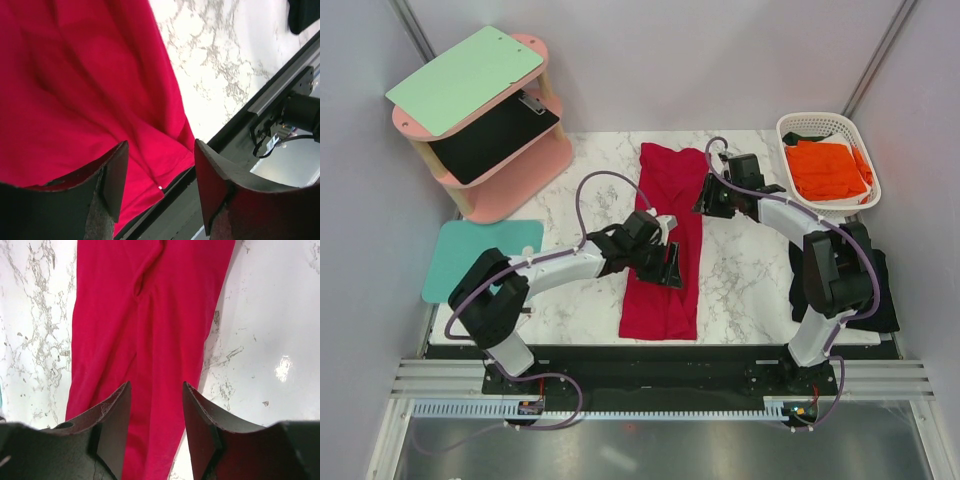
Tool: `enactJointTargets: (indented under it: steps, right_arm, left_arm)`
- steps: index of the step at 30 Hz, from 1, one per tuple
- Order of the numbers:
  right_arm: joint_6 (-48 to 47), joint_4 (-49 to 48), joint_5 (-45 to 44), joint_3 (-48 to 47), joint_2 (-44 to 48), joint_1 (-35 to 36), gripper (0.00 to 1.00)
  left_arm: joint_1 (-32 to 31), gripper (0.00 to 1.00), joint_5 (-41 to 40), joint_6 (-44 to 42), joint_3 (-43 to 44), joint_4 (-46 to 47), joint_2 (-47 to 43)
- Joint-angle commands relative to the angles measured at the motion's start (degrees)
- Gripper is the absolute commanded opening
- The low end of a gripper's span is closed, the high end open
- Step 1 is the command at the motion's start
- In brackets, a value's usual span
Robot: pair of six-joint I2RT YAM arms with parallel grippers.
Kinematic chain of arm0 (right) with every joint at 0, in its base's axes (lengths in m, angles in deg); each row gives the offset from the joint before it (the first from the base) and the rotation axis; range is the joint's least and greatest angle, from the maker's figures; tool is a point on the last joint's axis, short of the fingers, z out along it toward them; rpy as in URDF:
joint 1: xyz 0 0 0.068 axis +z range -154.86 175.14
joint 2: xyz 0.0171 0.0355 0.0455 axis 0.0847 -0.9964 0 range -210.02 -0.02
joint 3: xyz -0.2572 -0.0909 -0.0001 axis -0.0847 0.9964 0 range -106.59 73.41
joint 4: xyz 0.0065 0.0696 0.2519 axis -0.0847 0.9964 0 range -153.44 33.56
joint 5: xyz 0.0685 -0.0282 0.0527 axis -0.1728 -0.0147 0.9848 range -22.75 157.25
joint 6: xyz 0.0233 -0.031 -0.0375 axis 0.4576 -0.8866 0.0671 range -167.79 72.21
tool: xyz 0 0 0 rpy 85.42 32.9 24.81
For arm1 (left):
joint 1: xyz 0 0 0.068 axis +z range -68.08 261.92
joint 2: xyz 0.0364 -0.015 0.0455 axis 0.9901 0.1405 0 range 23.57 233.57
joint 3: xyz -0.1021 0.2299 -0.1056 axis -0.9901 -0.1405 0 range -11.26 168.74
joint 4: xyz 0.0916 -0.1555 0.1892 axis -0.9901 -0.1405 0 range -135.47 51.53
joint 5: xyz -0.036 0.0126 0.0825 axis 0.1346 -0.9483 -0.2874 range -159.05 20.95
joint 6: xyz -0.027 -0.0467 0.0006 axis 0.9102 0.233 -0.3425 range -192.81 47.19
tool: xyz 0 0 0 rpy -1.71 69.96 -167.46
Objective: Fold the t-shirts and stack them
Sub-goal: Rotate the tshirt 90 degrees, then grab the bottom of the folded rectangular tshirt with both arms
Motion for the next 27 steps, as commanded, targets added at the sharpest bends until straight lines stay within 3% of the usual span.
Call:
enactJointTargets:
  steps: [1, 14, 27]
  right_arm:
    - [1.0, -3.1, 2.8, 0.6, -0.6, -0.7, 0.53]
    - [1.6, -3.1, 3.5, 1.3, -1.2, -2.8, 0.54]
    - [1.9, -3.2, 4.6, 2.0, -1.9, -3.6, 0.55]
  left_arm:
    - [-4.4, 0.61, -0.5, 1.5, 4.6, -1.5, 2.3]
    - [-18.0, 0.55, -8.7, -0.1, 14.4, -19.1, 11.5]
    - [-20.2, 0.52, -16.7, 1.8, 15.1, -22.6, 14.1]
